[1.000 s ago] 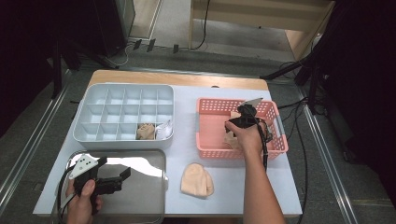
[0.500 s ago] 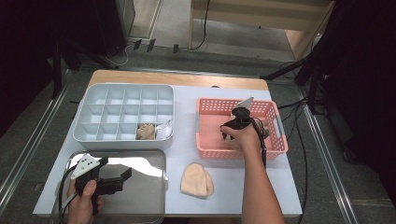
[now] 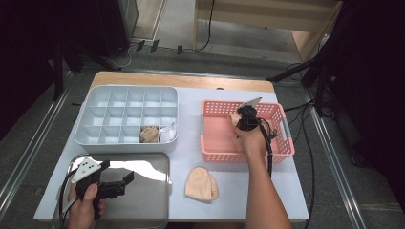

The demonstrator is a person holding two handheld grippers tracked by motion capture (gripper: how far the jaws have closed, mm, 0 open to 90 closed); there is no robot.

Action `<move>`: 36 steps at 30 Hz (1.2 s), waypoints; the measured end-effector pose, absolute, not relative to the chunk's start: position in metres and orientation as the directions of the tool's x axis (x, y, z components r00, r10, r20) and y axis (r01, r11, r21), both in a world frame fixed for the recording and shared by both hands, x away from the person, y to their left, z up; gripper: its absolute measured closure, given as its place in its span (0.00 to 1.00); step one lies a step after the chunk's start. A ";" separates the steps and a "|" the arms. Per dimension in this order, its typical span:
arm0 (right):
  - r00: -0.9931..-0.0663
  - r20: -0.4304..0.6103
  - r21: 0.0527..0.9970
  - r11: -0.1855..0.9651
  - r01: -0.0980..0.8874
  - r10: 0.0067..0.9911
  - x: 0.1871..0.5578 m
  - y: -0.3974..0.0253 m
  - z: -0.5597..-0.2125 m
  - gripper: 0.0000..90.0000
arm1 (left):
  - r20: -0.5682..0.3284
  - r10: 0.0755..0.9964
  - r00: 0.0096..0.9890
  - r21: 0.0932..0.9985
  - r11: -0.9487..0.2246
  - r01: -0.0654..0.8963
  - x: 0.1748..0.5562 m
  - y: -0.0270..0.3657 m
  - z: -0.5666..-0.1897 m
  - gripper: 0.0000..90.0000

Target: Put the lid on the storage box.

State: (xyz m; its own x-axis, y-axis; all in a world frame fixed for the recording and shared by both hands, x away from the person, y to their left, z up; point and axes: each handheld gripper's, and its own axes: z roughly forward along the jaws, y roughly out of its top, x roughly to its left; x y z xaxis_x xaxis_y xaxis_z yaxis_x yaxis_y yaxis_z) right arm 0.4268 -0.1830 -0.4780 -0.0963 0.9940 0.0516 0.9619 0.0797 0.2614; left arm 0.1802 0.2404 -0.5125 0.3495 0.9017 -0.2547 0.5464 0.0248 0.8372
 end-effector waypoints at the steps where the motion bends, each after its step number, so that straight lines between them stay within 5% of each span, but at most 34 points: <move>1: -0.108 0.064 0.318 0.083 0.945 0.992 0.423 -0.184 -0.474 0.96 | -0.256 0.901 0.351 0.837 0.024 0.547 0.180 0.241 -0.512 0.00; 21: -0.257 0.119 0.725 0.093 0.682 0.959 0.372 -0.190 -0.449 0.97 | -0.249 0.901 0.354 0.837 0.016 0.547 0.180 0.238 -0.513 0.00; 36: -0.326 0.128 0.852 0.065 0.520 0.937 0.333 -0.188 -0.449 0.96 | -0.248 0.902 0.353 0.839 0.018 0.543 0.180 0.237 -0.512 0.00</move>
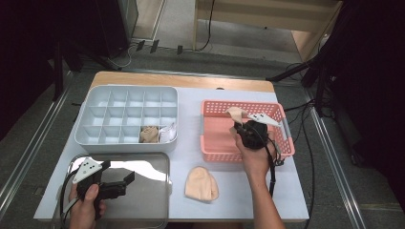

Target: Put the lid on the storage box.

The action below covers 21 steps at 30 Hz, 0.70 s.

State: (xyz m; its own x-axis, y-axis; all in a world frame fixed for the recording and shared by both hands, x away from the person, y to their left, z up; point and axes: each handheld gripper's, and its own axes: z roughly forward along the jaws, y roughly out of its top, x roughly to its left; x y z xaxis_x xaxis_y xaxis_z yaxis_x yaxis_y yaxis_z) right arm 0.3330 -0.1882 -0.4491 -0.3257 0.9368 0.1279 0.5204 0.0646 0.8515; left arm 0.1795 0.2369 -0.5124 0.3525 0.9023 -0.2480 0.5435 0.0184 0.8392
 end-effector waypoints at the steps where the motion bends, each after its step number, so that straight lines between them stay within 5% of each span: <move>1: -0.328 0.120 0.864 0.064 0.500 0.937 0.328 -0.188 -0.449 0.96 | -0.245 0.903 0.354 0.839 0.014 0.544 0.179 0.237 -0.512 0.00; 21: -0.370 0.101 0.929 0.045 0.367 0.924 0.304 -0.189 -0.463 0.96 | -0.243 0.902 0.358 0.839 0.010 0.544 0.179 0.234 -0.513 0.00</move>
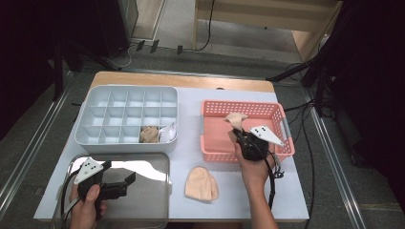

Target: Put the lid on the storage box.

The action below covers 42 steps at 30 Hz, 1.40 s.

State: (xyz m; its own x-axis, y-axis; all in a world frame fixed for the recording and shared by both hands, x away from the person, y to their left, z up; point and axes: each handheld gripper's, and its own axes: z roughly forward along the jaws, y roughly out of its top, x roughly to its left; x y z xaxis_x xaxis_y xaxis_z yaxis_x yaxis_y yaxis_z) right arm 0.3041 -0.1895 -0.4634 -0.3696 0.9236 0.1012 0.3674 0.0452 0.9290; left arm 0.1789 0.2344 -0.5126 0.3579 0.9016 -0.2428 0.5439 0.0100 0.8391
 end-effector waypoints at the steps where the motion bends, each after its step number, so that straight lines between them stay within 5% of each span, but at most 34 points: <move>1: -0.370 0.100 0.930 0.045 0.364 0.923 0.304 -0.190 -0.463 0.96 | -0.242 0.902 0.358 0.839 0.009 0.544 0.179 0.234 -0.513 0.00; 42: -0.393 0.118 0.954 0.005 0.298 0.912 0.260 -0.190 -0.429 0.96 | -0.233 0.897 0.375 0.840 -0.008 0.542 0.177 0.225 -0.513 0.00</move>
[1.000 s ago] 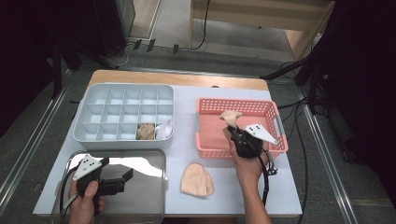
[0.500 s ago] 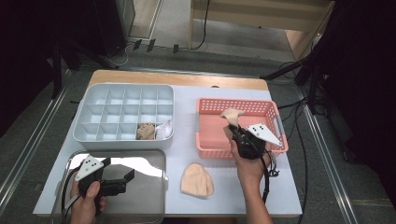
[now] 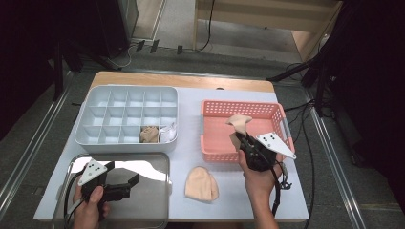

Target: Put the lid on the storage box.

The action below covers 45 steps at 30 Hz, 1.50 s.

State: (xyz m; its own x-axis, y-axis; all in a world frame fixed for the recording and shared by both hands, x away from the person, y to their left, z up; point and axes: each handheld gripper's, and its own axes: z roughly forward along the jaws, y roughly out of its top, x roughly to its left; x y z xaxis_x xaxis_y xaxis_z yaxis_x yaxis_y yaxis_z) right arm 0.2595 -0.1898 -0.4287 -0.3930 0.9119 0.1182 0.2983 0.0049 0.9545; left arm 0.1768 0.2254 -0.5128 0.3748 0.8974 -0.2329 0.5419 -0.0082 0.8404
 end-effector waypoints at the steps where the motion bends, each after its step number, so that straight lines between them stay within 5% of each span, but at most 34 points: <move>1: -0.396 0.120 0.955 0.003 0.297 0.910 0.255 -0.189 -0.429 0.96 | -0.232 0.897 0.376 0.841 -0.010 0.541 0.177 0.225 -0.513 0.00; 45: -0.402 0.134 0.940 0.013 0.341 0.906 0.180 -0.208 -0.476 0.96 | -0.219 0.883 0.415 0.860 -0.026 0.510 0.170 0.202 -0.512 0.00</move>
